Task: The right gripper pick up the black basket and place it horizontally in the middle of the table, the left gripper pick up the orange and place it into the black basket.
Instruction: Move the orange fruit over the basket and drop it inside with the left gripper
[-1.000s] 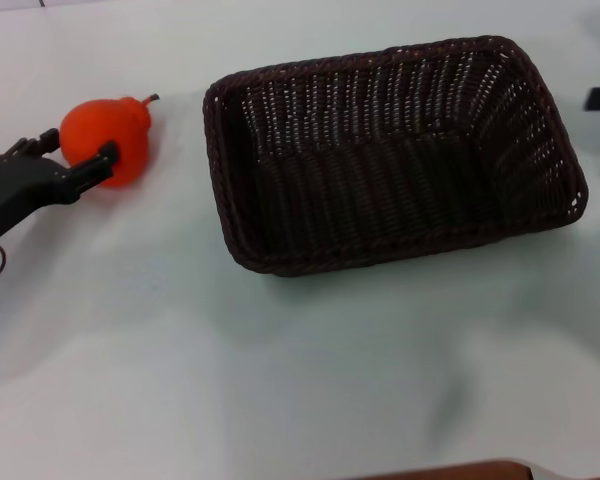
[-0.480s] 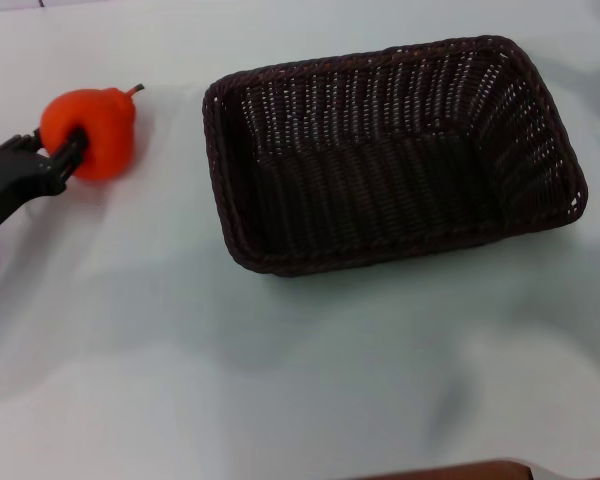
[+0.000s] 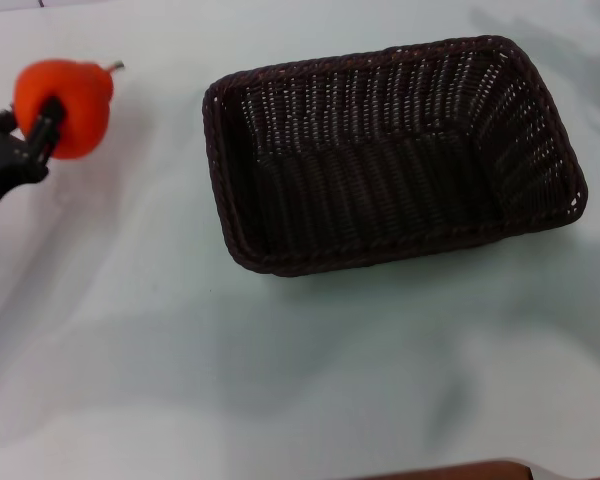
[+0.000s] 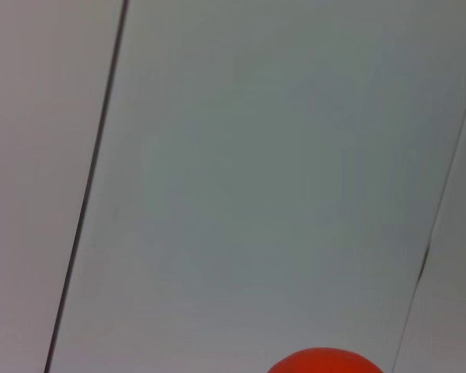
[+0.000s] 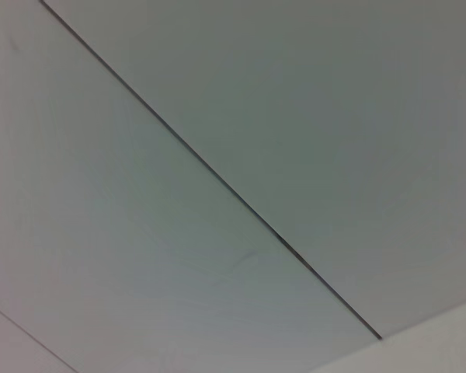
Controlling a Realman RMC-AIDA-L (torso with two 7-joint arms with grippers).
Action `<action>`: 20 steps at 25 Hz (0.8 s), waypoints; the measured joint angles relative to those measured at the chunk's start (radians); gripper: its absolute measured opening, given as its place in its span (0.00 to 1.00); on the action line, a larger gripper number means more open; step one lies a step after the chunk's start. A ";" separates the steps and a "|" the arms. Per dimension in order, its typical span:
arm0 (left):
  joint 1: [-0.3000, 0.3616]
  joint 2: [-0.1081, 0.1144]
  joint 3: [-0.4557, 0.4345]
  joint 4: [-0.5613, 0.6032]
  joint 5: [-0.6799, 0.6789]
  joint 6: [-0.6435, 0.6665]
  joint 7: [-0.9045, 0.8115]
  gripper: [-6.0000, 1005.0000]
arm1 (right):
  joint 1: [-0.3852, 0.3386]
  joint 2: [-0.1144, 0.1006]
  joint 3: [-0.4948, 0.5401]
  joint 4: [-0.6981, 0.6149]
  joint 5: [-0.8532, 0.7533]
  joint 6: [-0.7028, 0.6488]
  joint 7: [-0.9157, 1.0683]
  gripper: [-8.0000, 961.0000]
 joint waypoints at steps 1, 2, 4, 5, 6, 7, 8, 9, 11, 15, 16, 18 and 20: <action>0.010 -0.002 -0.015 -0.002 -0.001 -0.042 -0.003 0.34 | 0.000 0.000 0.000 0.000 0.000 0.000 0.000 0.78; 0.016 -0.003 -0.027 -0.004 -0.002 -0.076 -0.006 0.33 | -0.001 -0.002 0.000 0.020 0.035 -0.001 -0.035 0.78; 0.034 -0.009 -0.054 -0.013 -0.002 -0.170 -0.017 0.32 | -0.003 -0.002 0.000 0.023 0.053 -0.001 -0.052 0.78; 0.040 -0.012 -0.060 -0.019 -0.002 -0.213 -0.021 0.31 | -0.005 -0.002 0.000 0.025 0.065 0.000 -0.064 0.78; 0.046 -0.017 -0.063 -0.025 -0.001 -0.258 -0.024 0.31 | -0.006 -0.001 0.000 0.028 0.076 0.002 -0.077 0.78; 0.049 -0.026 -0.059 -0.033 0.000 -0.303 -0.026 0.30 | -0.006 0.000 0.000 0.033 0.085 0.007 -0.092 0.78; 0.050 -0.036 -0.050 -0.037 0.000 -0.334 -0.026 0.30 | -0.007 0.000 0.000 0.040 0.095 0.011 -0.109 0.78; 0.047 -0.048 -0.037 -0.040 0.000 -0.356 -0.025 0.29 | -0.007 0.000 0.000 0.050 0.107 0.017 -0.130 0.78; 0.037 -0.070 -0.007 -0.043 0.002 -0.372 -0.021 0.28 | -0.008 0.000 0.000 0.075 0.132 0.027 -0.168 0.78; -0.009 -0.104 0.081 -0.035 0.014 -0.360 0.006 0.26 | -0.010 0.000 0.000 0.132 0.204 0.050 -0.253 0.78; -0.025 -0.106 0.114 -0.028 0.015 -0.352 0.017 0.26 | -0.011 0.000 0.000 0.148 0.219 0.052 -0.281 0.78; -0.050 -0.109 0.156 -0.016 0.009 -0.338 0.026 0.24 | -0.011 0.000 0.000 0.180 0.240 0.054 -0.340 0.78; -0.069 -0.111 0.175 0.000 -0.011 -0.316 0.029 0.23 | -0.008 0.001 0.000 0.207 0.249 0.054 -0.399 0.78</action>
